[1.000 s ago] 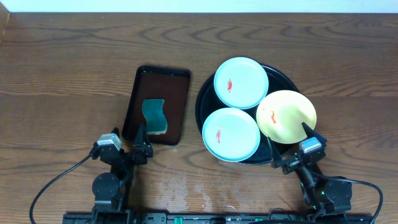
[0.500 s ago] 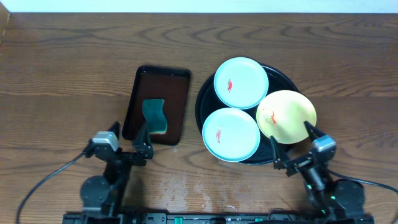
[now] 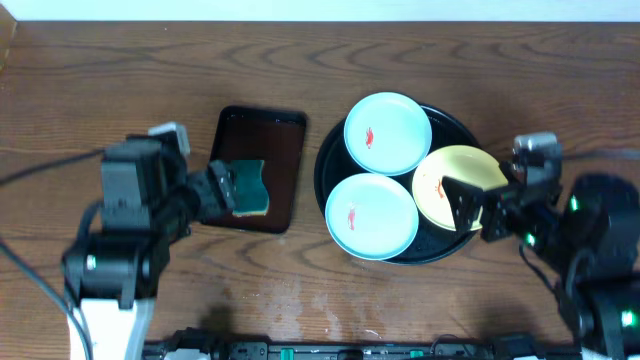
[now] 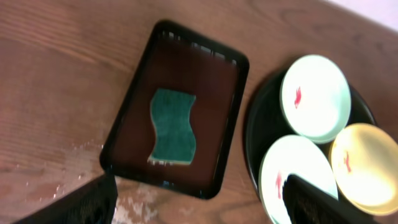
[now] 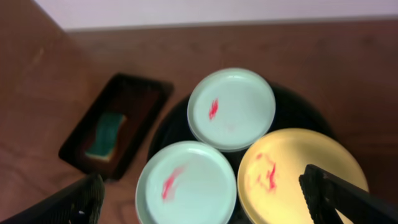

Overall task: Clean dirty plates on tray and stack at the side
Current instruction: 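Grasp the green sponge with left gripper, pale green plate rim with right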

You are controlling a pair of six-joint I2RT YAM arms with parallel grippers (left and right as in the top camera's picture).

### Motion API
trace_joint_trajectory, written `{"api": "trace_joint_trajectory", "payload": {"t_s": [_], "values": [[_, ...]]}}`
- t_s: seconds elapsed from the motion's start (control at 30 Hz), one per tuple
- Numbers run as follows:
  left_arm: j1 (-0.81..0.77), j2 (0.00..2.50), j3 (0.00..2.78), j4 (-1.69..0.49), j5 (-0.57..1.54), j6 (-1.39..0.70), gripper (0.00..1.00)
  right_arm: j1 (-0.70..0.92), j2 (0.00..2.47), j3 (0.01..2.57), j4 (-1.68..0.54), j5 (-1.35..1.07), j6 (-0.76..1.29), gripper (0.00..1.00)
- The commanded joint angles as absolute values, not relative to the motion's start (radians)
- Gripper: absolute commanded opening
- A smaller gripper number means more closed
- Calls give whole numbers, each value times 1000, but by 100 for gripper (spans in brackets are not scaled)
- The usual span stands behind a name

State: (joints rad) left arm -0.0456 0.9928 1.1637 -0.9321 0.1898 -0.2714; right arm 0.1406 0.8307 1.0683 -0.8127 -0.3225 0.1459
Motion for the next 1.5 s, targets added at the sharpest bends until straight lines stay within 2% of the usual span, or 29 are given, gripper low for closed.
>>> {"api": "trace_joint_trajectory", "payload": {"t_s": [0.0,0.13,0.3,0.37,0.6,0.77,0.83,0.93,1.17,1.2,1.27,1.3,1.33,1.47], "values": [[-41,1087,1213,-957,231,-260,86,146,919,1129,-852,-349,154,99],[-52,1183,1198,-977,249,-260,85,146,972,1129,-854,-399,157,99],[-114,1354,1195,-1004,188,-272,68,146,990,1129,-860,-402,157,99],[-149,1441,1195,-996,102,-318,66,146,992,1129,-859,-402,157,99],[-180,1727,1195,-847,36,-361,62,146,992,1129,-880,-401,157,98],[-161,1860,1195,-742,33,-361,49,146,997,1128,-891,-401,157,97],[-156,1906,1195,-703,33,-361,40,146,997,1129,-893,-401,157,95],[-157,1935,1195,-691,45,-361,8,146,997,1128,-895,-401,161,93],[-157,1856,1235,-776,90,-355,7,146,998,1129,-895,-401,164,93],[-156,1830,1237,-783,89,-352,11,146,998,1128,-894,-401,164,93],[-156,1770,1237,-797,89,-344,47,146,998,1129,-894,-401,164,93],[-156,1753,1237,-801,89,-331,55,146,998,1129,-894,-401,164,93],[-157,1744,1237,-807,88,-318,58,146,999,1128,-895,-401,164,93],[-156,1745,1205,-801,27,-304,61,146,999,1129,-906,-401,164,93]]}}
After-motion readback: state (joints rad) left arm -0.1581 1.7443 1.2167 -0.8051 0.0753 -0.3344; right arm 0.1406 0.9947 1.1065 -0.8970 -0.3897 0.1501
